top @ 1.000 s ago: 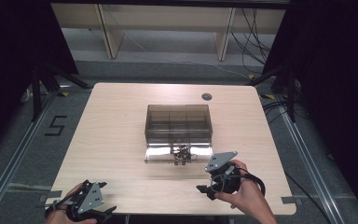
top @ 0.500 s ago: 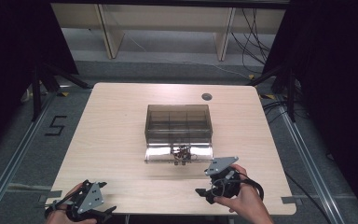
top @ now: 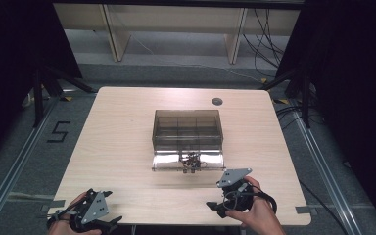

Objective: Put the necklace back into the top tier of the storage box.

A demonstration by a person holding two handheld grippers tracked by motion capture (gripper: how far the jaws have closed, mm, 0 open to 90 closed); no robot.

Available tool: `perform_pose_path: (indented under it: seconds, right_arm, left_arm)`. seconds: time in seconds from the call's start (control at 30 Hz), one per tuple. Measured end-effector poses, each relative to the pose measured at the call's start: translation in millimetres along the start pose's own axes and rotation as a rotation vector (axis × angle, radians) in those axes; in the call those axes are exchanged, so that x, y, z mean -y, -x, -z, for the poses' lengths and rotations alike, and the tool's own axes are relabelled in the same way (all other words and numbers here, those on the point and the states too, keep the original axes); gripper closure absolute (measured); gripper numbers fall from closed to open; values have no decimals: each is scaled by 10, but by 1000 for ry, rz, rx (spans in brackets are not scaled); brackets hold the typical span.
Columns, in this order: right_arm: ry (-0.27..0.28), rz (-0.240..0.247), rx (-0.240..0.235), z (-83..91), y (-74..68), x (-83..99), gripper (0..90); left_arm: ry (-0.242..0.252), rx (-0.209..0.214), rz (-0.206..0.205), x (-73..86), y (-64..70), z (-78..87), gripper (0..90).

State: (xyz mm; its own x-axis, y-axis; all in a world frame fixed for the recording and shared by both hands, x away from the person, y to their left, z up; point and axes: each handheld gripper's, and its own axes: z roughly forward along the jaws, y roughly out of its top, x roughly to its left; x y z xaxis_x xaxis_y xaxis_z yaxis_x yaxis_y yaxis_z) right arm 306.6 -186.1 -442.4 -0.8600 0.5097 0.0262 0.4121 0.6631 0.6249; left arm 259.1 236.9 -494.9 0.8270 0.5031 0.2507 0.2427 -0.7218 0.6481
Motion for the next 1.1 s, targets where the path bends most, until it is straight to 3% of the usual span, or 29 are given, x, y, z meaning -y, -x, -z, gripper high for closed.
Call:
perform_pose_path:
  seconds: [0.37, 0.47, 0.5, 0.53, 0.67, 0.7, 0.73, 0.8, 0.87, 1.1]
  right_arm:
    - [5, -39, 10, -1, 2, 106, 230]
    - [1, -39, 2, 2, 11, 127, 229]
    - [22, -20, -2, -17, 24, 139, 228]
    - [-3, -49, 10, 8, 11, 147, 228]
    - [10, -33, 6, -2, 22, 180, 227]
    - [10, -59, 11, -9, 11, 194, 226]
    - [10, -30, 2, -18, 28, 201, 226]
    - [18, -29, 2, -25, 33, 217, 226]
    - [20, -59, 12, -15, 15, 239, 224]
    - [16, -72, 21, -24, 9, 318, 214]
  left_arm:
    - [2, 2, 3, 0, 2, -1, 181]
    - [0, -3, 0, 0, -1, 2, 181]
    - [-1, -4, 0, 0, -1, 2, 181]
    - [-1, -10, -2, 1, -2, -1, 181]
    - [-11, -5, -13, -1, -6, 5, 181]
    - [-2, -3, -2, -1, 1, 1, 181]
    - [0, -1, 1, 0, 1, 1, 181]
    - [0, -3, 0, 0, 1, 4, 181]
    - [0, -2, 0, -1, 1, 3, 181]
    - [-11, -4, -12, -1, -6, 6, 181]
